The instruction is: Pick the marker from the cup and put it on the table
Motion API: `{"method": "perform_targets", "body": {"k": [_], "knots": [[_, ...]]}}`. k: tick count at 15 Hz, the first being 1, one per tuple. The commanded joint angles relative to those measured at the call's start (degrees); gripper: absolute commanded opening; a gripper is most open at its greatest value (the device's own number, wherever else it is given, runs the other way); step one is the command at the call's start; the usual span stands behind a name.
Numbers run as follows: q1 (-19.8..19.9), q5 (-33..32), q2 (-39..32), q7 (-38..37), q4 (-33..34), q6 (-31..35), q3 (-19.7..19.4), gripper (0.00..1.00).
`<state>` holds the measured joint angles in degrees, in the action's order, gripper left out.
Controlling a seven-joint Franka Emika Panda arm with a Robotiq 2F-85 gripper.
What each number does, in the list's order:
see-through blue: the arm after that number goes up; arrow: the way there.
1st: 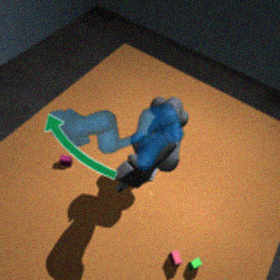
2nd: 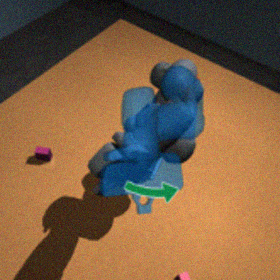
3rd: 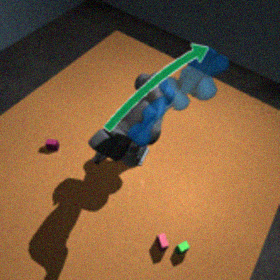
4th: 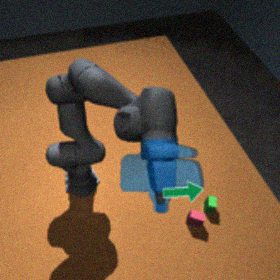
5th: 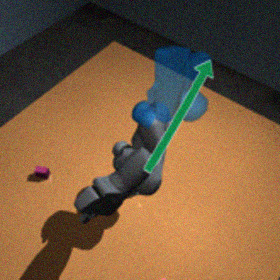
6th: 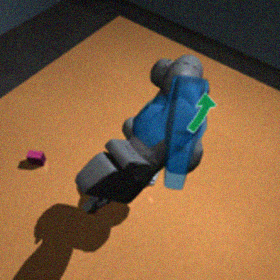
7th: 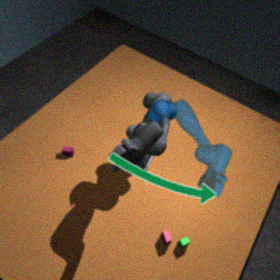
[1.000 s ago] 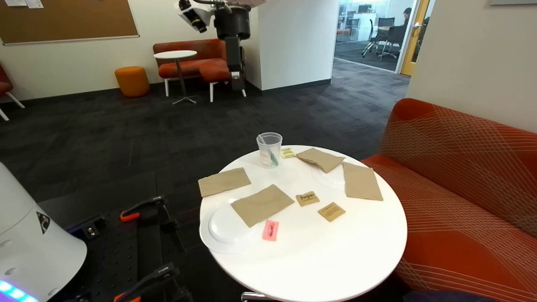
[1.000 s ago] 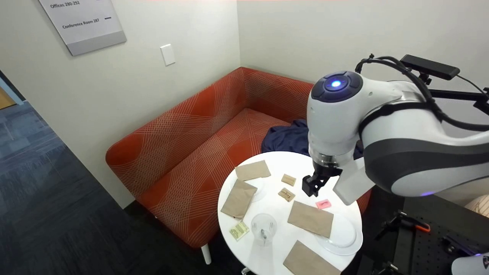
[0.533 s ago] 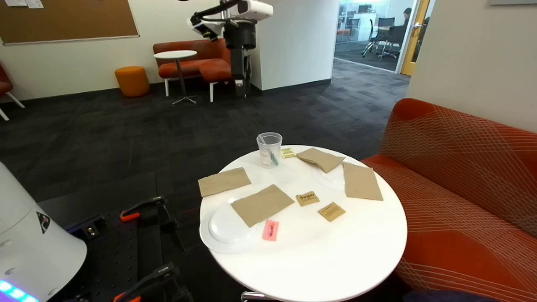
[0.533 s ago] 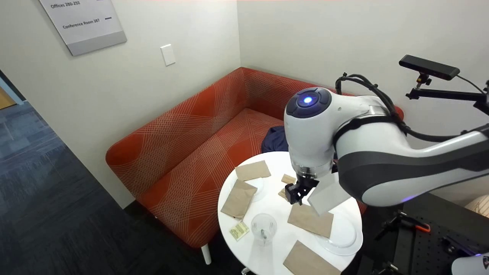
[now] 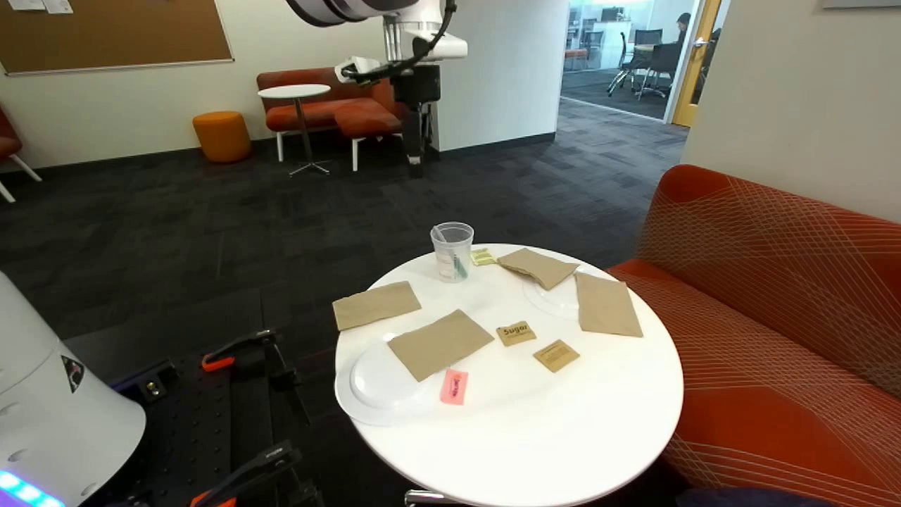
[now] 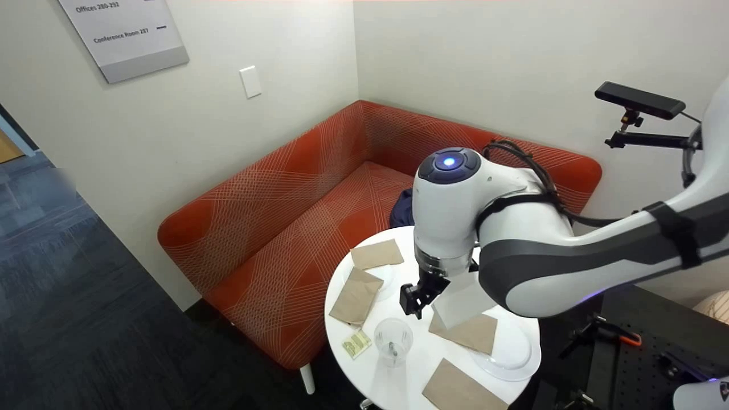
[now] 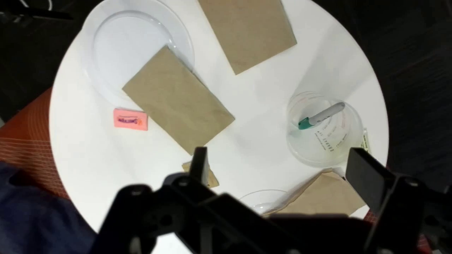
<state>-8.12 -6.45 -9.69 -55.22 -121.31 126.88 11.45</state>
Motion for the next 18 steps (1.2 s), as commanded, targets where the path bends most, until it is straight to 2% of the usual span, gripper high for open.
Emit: {"method": "perform_targets", "body": {"k": [1,13,16,18], "knots": [[-0.8,5.9,-4.0,2.4,2.6,2.9,-1.6,1.0],[-1.0,17.6,-18.1,11.0,15.2,2.0,-3.1,1.0],[-1.1,18.8,-19.7,11.1,16.5,2.0,-3.9,1.0],[-1.8,18.1,-18.7,10.6,14.6,2.5,-4.5,1.0]]}}
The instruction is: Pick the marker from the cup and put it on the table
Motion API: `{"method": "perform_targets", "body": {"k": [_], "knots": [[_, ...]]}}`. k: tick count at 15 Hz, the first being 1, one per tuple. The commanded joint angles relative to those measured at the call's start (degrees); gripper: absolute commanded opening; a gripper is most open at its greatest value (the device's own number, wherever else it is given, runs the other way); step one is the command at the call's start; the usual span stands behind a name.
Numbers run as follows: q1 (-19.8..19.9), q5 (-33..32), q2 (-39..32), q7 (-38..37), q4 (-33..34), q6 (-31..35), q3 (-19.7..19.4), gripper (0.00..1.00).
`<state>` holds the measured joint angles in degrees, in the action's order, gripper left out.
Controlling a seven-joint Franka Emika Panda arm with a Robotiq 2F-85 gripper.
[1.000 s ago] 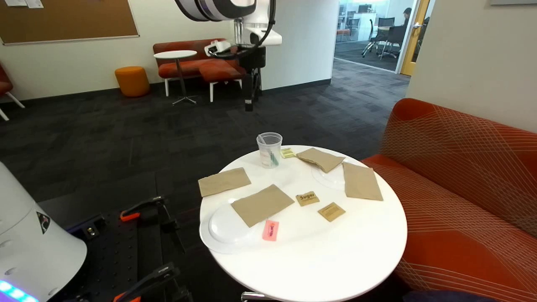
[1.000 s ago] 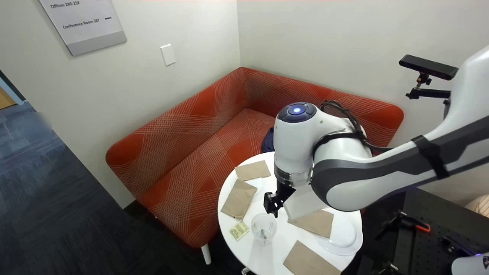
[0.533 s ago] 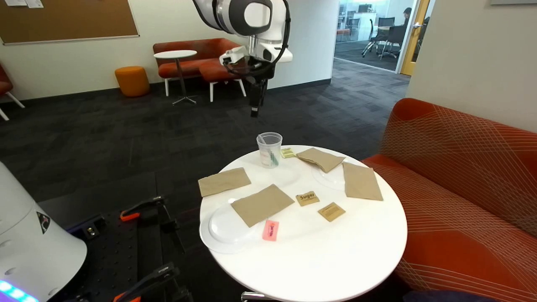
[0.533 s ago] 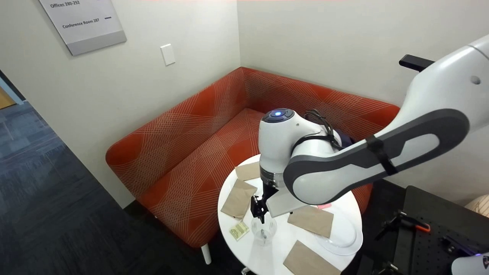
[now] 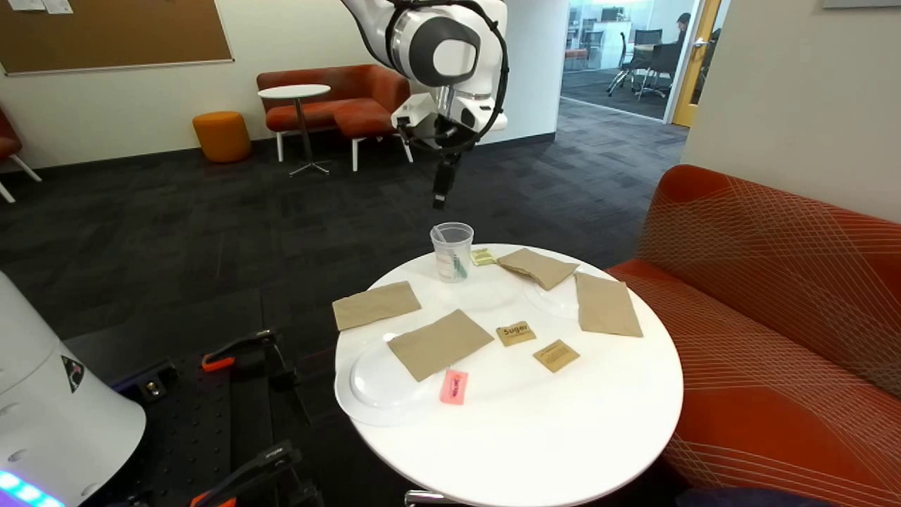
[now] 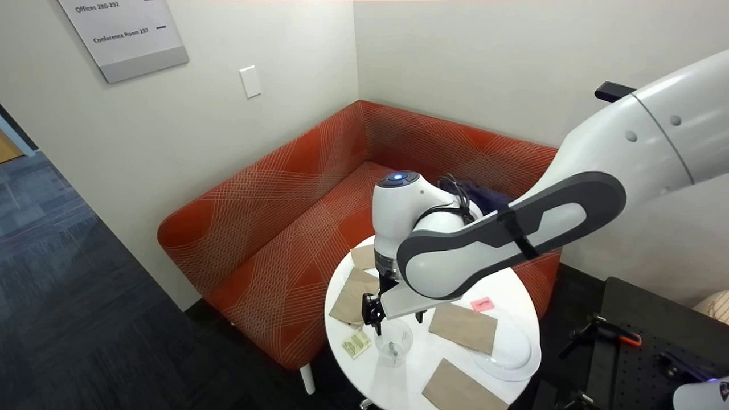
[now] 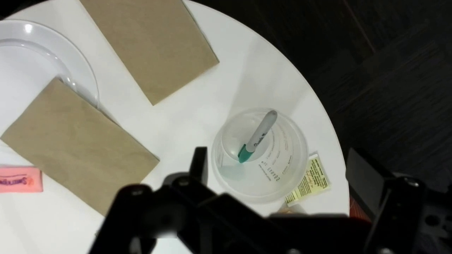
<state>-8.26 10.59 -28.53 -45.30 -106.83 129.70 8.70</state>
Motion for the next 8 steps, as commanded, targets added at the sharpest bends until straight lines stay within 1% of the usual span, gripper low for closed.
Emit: {"method": "perform_targets", "body": {"k": [1,8], "knots": [[-1.7,1.1,0.0,0.7,0.2,-0.3,-1.9,1.0],[-2.8,0.3,0.0,0.0,0.1,-0.3,-2.8,1.0]]}}
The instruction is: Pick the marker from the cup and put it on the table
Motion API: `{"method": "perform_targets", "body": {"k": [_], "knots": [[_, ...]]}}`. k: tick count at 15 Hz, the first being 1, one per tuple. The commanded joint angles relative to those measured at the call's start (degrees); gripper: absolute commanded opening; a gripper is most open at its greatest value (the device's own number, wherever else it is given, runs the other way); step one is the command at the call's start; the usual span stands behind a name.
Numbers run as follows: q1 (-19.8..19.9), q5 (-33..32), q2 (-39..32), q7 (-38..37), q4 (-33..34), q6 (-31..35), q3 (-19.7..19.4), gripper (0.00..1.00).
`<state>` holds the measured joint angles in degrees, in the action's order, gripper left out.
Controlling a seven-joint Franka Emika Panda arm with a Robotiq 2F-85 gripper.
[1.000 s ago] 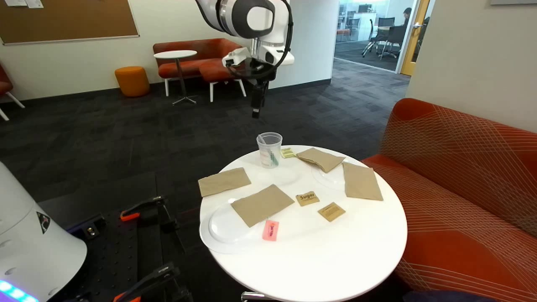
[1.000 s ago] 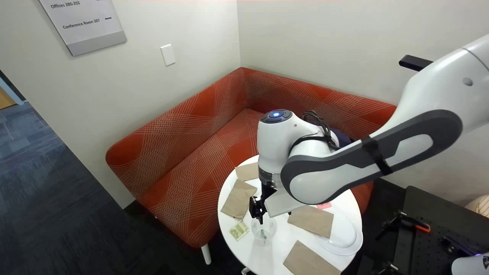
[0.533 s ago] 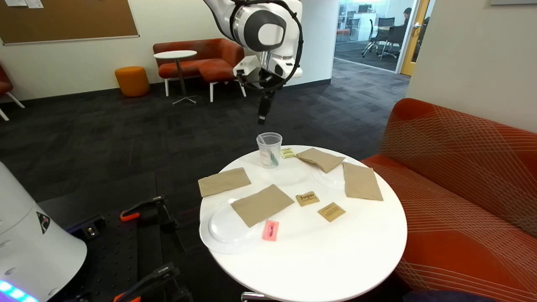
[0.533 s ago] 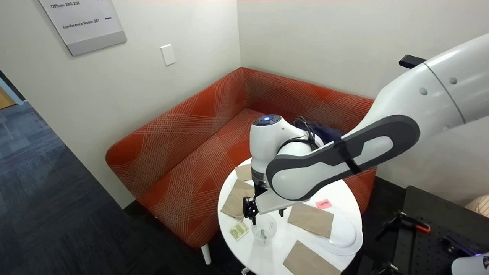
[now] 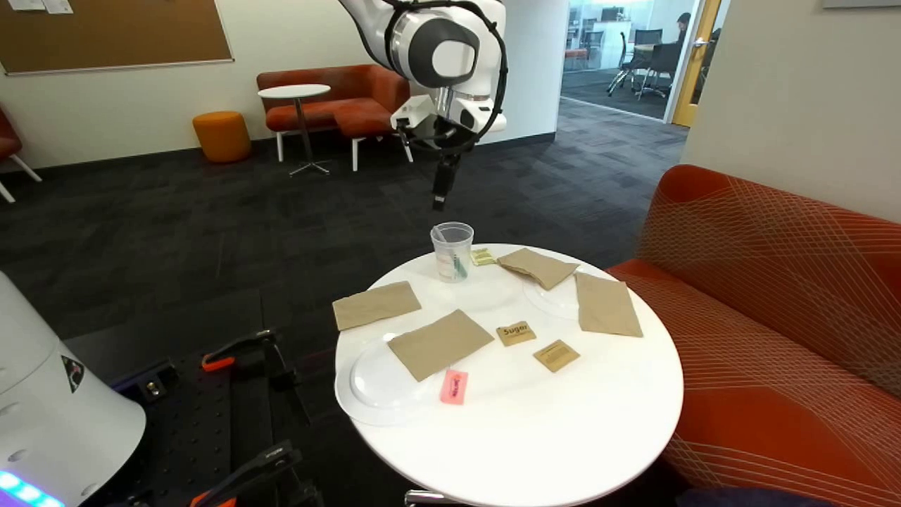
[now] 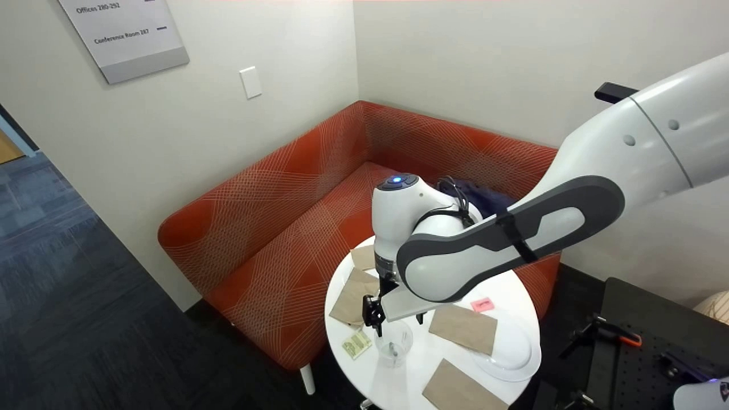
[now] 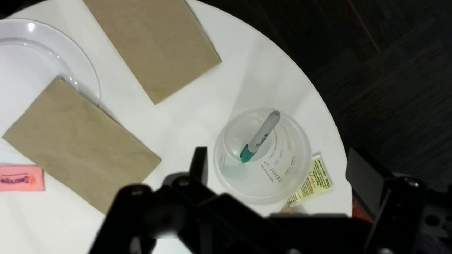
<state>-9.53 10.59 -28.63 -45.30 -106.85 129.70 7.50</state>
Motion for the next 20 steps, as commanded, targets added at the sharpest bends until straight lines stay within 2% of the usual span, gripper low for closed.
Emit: {"method": "perform_targets", "body": {"k": [1,3,5,9,16,20], "knots": [[-1.8,0.0,-0.1,-0.1,0.2,-0.3,-1.9,1.0],[-2.2,-0.1,-0.2,-0.2,0.3,-0.3,-2.2,0.99],[-2.6,-0.2,-0.3,-0.3,0.3,-0.3,-2.5,0.76],[-2.8,-0.2,-1.2,-0.1,0.6,-0.1,-2.7,0.57],[-2.4,0.3,-2.6,0.4,0.5,0.0,-2.9,0.62],[-2.5,0.2,-3.2,0.3,0.7,-0.3,-3.1,0.57]]}}
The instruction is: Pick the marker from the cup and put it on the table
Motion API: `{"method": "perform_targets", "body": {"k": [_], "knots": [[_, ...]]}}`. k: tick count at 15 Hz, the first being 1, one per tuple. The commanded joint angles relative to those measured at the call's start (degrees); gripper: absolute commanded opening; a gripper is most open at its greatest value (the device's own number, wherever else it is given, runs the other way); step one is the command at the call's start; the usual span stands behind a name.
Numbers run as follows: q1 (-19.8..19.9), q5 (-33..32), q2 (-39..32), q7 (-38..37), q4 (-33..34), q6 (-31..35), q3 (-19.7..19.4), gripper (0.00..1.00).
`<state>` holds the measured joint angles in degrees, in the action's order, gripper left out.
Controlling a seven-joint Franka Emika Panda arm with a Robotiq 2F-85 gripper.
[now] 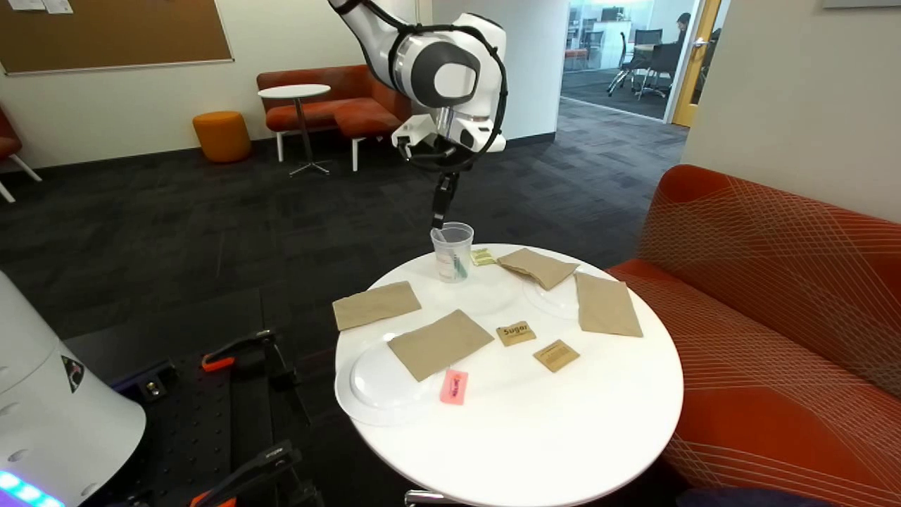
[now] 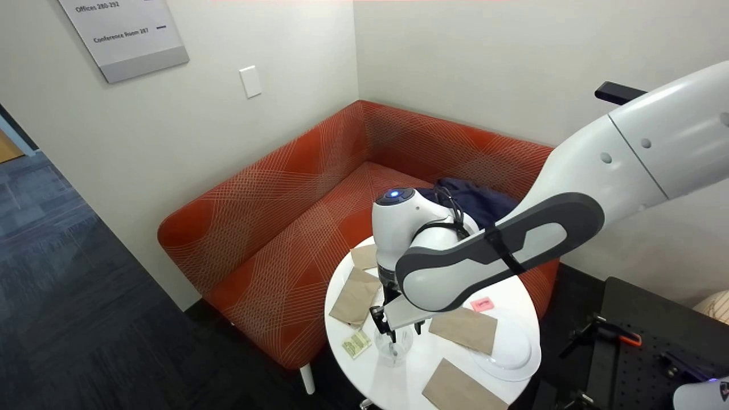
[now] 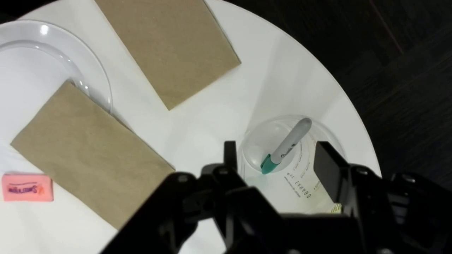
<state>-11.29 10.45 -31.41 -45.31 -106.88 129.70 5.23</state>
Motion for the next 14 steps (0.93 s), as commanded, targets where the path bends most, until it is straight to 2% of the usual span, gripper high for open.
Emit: {"method": "perform_targets", "body": {"k": [1,6,14], "knots": [[-0.8,0.3,-0.5,0.4,0.8,-0.4,-0.9,0.57],[-0.8,0.4,-1.1,0.5,1.2,-0.3,-0.8,0.5],[-1.4,0.5,-3.4,0.0,2.3,0.9,-1.0,0.49]]}}
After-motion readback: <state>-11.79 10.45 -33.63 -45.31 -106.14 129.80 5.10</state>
